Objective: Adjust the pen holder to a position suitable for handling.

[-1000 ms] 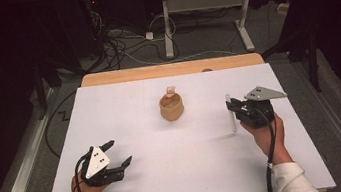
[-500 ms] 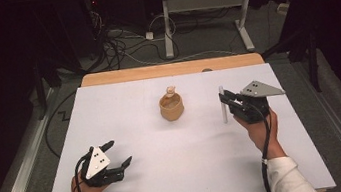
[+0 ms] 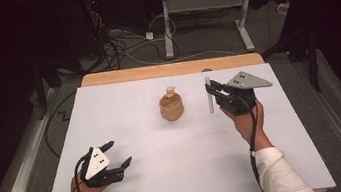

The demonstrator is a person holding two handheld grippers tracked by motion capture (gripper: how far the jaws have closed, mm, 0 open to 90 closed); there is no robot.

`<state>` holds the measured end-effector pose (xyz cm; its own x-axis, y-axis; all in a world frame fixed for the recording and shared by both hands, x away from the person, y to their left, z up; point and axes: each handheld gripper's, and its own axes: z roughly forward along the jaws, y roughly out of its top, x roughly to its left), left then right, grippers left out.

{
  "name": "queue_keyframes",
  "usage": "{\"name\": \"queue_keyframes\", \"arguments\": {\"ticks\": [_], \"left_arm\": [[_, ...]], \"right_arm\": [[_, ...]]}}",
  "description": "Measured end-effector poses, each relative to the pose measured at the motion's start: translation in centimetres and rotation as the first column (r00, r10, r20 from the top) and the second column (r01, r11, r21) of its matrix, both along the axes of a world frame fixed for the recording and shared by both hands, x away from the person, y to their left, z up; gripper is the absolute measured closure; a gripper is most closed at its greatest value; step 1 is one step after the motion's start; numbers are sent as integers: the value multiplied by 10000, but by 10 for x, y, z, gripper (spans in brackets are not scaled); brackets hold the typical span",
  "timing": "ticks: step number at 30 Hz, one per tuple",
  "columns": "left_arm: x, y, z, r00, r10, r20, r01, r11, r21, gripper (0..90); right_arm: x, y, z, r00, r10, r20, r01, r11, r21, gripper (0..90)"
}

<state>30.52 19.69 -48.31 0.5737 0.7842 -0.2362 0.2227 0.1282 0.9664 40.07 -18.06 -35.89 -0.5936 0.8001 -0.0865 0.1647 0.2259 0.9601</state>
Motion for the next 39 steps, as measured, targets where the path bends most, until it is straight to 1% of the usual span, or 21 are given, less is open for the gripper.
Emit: {"name": "queue_keyframes", "arguments": {"ticks": [7,10,12,13,14,18,19,23,26,27,28,29,31,39], "left_arm": [[0,1,-1,10000,-53,-15,53,10000,41,211],[0,1,-1,10000,-67,0,67,9999,84,211],[-1,1,-1,10000,-77,16,77,9999,121,211],[-1,1,-1,10000,-90,38,90,9999,135,211],[-1,1,-1,10000,-91,30,90,9999,110,211],[-1,2,-1,10000,-78,29,77,9999,114,211],[-1,1,-2,10000,-90,29,90,9999,95,211],[-1,2,-3,9999,-112,-5,112,9998,148,211],[-1,2,-3,9999,-109,-34,109,9999,122,211],[-2,2,-3,9999,-125,-20,125,9998,125,211],[-2,2,-3,9999,-132,-17,132,9998,120,211],[-2,2,-3,9999,-125,-23,125,9999,114,211],[-2,2,-4,9999,-134,-42,135,9999,104,211],[-3,2,-5,9998,-155,-90,157,9997,167,211]], "right_arm": [[11,18,6,9996,235,158,-235,9997,-38,786],[14,23,8,9993,299,232,-298,9995,-40,785],[19,29,12,9989,340,322,-344,9993,132,786],[19,29,12,9989,340,322,-344,9993,132,786],[22,32,13,9986,348,394,-354,9993,151,786],[28,38,14,9985,372,389,-382,9990,251,786],[31,41,14,9982,414,428,-426,9988,260,786],[39,46,12,9982,432,415,-441,9988,208,786],[43,48,10,9982,443,393,-457,9983,353,786],[47,51,7,9983,483,313,-497,9977,456,786],[48,52,7,9984,486,284,-500,9975,508,785],[48,52,7,9984,486,284,-500,9975,508,785],[53,56,5,9982,550,235,-563,9967,582,785],[59,67,1,9982,572,204,-583,9967,566,785]]}}
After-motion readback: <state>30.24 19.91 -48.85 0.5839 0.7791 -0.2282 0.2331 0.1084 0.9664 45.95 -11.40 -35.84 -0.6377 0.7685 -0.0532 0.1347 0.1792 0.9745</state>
